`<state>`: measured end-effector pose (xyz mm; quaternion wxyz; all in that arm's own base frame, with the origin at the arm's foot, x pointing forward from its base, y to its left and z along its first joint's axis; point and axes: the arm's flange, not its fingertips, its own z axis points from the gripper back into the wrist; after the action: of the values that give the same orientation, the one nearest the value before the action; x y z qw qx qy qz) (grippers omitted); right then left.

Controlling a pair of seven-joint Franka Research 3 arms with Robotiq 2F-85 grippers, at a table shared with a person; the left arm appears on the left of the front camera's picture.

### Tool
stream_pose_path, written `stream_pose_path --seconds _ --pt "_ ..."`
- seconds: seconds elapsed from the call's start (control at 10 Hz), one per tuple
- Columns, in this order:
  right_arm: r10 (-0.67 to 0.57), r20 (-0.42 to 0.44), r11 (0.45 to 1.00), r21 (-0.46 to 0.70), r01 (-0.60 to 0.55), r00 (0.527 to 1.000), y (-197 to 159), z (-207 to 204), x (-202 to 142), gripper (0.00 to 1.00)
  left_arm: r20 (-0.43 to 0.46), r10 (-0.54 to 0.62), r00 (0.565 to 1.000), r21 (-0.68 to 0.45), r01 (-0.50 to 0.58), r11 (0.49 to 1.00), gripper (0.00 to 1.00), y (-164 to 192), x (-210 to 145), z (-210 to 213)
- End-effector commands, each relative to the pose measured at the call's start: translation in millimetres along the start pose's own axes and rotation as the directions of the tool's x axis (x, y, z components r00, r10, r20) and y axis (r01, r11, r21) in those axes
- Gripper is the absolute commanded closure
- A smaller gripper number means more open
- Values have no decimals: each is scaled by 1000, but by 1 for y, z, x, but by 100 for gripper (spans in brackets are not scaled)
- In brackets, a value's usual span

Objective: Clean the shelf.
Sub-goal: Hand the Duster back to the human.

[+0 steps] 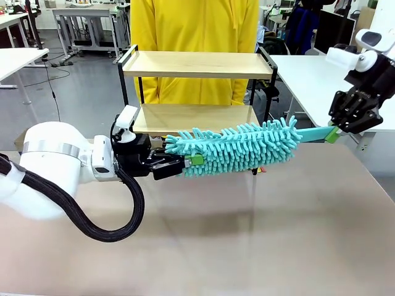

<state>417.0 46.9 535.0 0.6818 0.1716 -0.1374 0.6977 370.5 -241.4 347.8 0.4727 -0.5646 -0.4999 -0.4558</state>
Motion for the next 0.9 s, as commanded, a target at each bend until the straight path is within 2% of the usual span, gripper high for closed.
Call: stream_pose_path --seconds 0.0,0.2,0.3,0.4,0.5,0.6,0.7,0.8 --pt "3 2 1000 -11 -3 1000 -1 3 -1 87 10 -27 1000 -29 27 999 100 -6 2 4" --pt "3 2 1000 -11 -3 1000 -1 3 -1 87 23 -25 999 -51 27 998 100 -6 1 2" --pt "3 2 1000 -11 -3 1000 -1 3 -1 87 28 5 1000 -24 -5 1000 100 -9 0 -1" --pt "1 0 1000 9 -1 1000 1 -1 0 51 3 -4 1000 -1 4 1000 100 0 2 1" --pt "16 30 1000 20 -16 999 4 9 0 30 3 -4 1000 -1 4 1000 100 0 2 1" --pt "6 87 1000 24 -8 996 6 21 -1 0 3 -4 1000 -1 4 1000 100 0 2 1" --pt "-8 162 1000 29 3 987 8 37 -2 0 3 -4 1000 -1 4 1000 100 0 2 1" --pt "-19 287 1000 29 11 958 11 58 -8 0 3 -4 1000 -1 4 1000 100 0 2 1"
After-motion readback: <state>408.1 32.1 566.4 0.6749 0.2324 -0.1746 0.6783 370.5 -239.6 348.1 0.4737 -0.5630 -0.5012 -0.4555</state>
